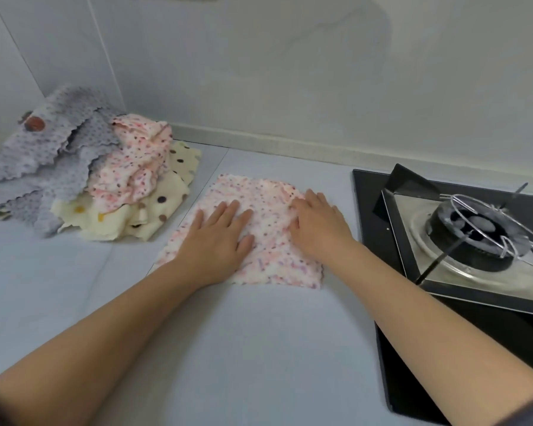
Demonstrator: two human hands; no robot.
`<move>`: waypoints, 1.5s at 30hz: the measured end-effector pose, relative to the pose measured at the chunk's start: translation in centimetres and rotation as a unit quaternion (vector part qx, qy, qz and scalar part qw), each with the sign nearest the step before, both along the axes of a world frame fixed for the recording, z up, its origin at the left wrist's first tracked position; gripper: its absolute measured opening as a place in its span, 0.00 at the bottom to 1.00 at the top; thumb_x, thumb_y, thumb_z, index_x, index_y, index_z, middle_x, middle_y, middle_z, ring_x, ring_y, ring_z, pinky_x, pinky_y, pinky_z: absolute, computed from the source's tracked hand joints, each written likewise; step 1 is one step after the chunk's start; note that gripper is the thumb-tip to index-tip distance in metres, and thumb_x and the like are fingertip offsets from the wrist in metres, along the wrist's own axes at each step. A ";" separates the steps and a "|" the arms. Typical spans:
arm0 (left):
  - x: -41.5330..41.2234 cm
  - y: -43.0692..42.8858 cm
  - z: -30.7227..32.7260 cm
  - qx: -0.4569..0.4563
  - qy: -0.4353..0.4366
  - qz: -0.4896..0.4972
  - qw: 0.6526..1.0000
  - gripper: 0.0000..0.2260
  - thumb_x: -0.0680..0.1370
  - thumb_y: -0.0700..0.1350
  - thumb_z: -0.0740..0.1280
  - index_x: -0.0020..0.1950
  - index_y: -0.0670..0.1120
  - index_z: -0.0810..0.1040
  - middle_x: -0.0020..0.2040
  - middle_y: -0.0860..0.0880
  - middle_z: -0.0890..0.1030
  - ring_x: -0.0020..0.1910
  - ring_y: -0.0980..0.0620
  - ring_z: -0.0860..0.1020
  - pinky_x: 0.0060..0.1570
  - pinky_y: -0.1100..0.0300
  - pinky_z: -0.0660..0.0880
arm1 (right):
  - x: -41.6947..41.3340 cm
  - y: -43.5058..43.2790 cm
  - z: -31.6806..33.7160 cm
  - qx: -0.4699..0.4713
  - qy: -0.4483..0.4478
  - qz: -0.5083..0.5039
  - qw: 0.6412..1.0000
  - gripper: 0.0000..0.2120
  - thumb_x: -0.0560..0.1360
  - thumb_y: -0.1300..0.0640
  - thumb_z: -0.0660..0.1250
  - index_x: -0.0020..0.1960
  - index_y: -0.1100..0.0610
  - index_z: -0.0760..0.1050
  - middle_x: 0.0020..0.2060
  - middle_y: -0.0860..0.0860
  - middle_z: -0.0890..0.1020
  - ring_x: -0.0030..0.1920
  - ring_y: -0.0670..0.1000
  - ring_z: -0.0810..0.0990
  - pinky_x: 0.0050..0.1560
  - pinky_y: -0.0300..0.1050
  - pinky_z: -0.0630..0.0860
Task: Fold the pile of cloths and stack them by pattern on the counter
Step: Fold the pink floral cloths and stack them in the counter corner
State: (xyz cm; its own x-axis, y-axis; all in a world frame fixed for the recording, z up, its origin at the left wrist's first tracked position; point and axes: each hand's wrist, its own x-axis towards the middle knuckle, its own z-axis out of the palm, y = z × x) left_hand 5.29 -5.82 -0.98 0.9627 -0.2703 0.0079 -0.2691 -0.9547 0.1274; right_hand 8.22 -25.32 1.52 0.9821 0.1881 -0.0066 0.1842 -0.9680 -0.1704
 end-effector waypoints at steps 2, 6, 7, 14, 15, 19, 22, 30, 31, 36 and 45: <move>-0.6 -0.2 0.1 -0.003 -0.001 0.003 1.000 0.26 0.82 0.58 0.43 0.79 0.52 0.48 0.80 0.49 0.46 0.78 0.50 0.44 0.75 0.46 0.42 | -0.6 0.3 0.1 -0.006 -0.006 0.012 1.000 0.24 0.80 0.59 0.54 0.76 0.57 0.57 0.78 0.55 0.51 0.77 0.56 0.47 0.76 0.54 0.49; -2.5 -0.3 0.0 -0.015 -0.006 0.011 1.000 0.25 0.83 0.56 0.47 0.79 0.52 0.49 0.80 0.48 0.46 0.78 0.49 0.44 0.75 0.44 0.43 | -2.9 1.6 0.1 0.017 -0.073 0.053 0.996 0.16 0.80 0.60 0.55 0.65 0.57 0.72 0.64 0.53 0.71 0.64 0.54 0.69 0.63 0.49 0.67; -2.9 -0.3 -0.1 -0.013 -0.006 0.007 1.000 0.25 0.83 0.56 0.47 0.79 0.52 0.49 0.80 0.48 0.46 0.78 0.49 0.45 0.75 0.44 0.43 | -3.2 1.7 -0.1 0.018 -0.079 0.047 0.996 0.15 0.80 0.58 0.54 0.63 0.56 0.73 0.62 0.52 0.72 0.62 0.53 0.70 0.61 0.48 0.68; -5.8 0.1 -0.3 -0.031 -0.003 0.020 0.999 0.24 0.82 0.56 0.47 0.78 0.53 0.50 0.80 0.49 0.47 0.78 0.49 0.44 0.75 0.43 0.43 | -4.5 1.5 -0.3 -0.041 -0.002 -0.098 0.994 0.25 0.82 0.50 0.48 0.78 0.53 0.51 0.78 0.55 0.43 0.77 0.61 0.39 0.74 0.65 0.42; -6.1 0.2 -0.4 -0.033 -0.008 0.027 0.999 0.25 0.82 0.56 0.47 0.78 0.53 0.50 0.80 0.49 0.47 0.78 0.49 0.45 0.74 0.43 0.43 | -5.3 1.9 -0.2 -0.025 -0.012 -0.075 0.997 0.24 0.82 0.51 0.48 0.78 0.53 0.52 0.79 0.54 0.43 0.77 0.59 0.39 0.75 0.64 0.41; -6.7 0.4 -0.2 -0.035 0.002 0.039 0.999 0.26 0.81 0.59 0.48 0.79 0.54 0.50 0.80 0.49 0.47 0.78 0.49 0.46 0.74 0.46 0.44 | -8.7 3.0 -0.4 0.041 0.019 0.019 0.999 0.24 0.82 0.52 0.50 0.77 0.55 0.56 0.79 0.54 0.47 0.78 0.55 0.43 0.76 0.54 0.41; -7.3 1.9 0.7 -0.058 0.006 -0.001 0.998 0.26 0.81 0.60 0.49 0.78 0.53 0.55 0.79 0.49 0.50 0.78 0.50 0.49 0.75 0.48 0.47 | -10.0 2.5 -1.0 0.044 0.059 0.049 0.996 0.26 0.83 0.46 0.48 0.79 0.50 0.48 0.79 0.53 0.43 0.78 0.52 0.40 0.76 0.51 0.39; -10.0 6.6 0.6 -0.181 -0.101 -0.179 0.962 0.13 0.72 0.60 0.65 0.48 0.52 0.79 0.46 0.59 0.76 0.47 0.61 0.74 0.48 0.68 0.70 | -12.0 2.2 -0.3 0.159 -0.042 0.031 0.986 0.17 0.81 0.52 0.58 0.69 0.53 0.69 0.70 0.51 0.68 0.70 0.53 0.66 0.72 0.48 0.60; -9.8 6.4 0.6 -0.201 -0.099 -0.167 0.960 0.09 0.73 0.57 0.67 0.46 0.53 0.79 0.44 0.59 0.77 0.46 0.61 0.74 0.47 0.68 0.70 | -12.3 2.3 0.1 0.176 -0.063 0.037 0.982 0.13 0.80 0.52 0.60 0.62 0.52 0.73 0.62 0.48 0.73 0.63 0.50 0.72 0.66 0.47 0.67; -9.3 5.7 0.1 -0.224 -0.101 -0.122 0.962 0.06 0.77 0.47 0.68 0.41 0.54 0.75 0.40 0.56 0.76 0.42 0.59 0.72 0.42 0.67 0.67 | -14.8 3.1 0.6 0.099 -0.011 0.100 0.990 0.22 0.70 0.37 0.66 0.60 0.43 0.69 0.55 0.41 0.73 0.56 0.44 0.72 0.58 0.44 0.70; -10.7 5.8 0.4 -0.178 -0.143 -0.121 0.966 0.14 0.72 0.59 0.67 0.49 0.51 0.74 0.43 0.59 0.76 0.42 0.60 0.73 0.42 0.64 0.70 | -13.9 2.5 -0.9 0.096 -0.164 0.051 0.980 0.17 0.72 0.67 0.59 0.57 0.54 0.72 0.50 0.48 0.79 0.48 0.54 0.76 0.47 0.49 0.73</move>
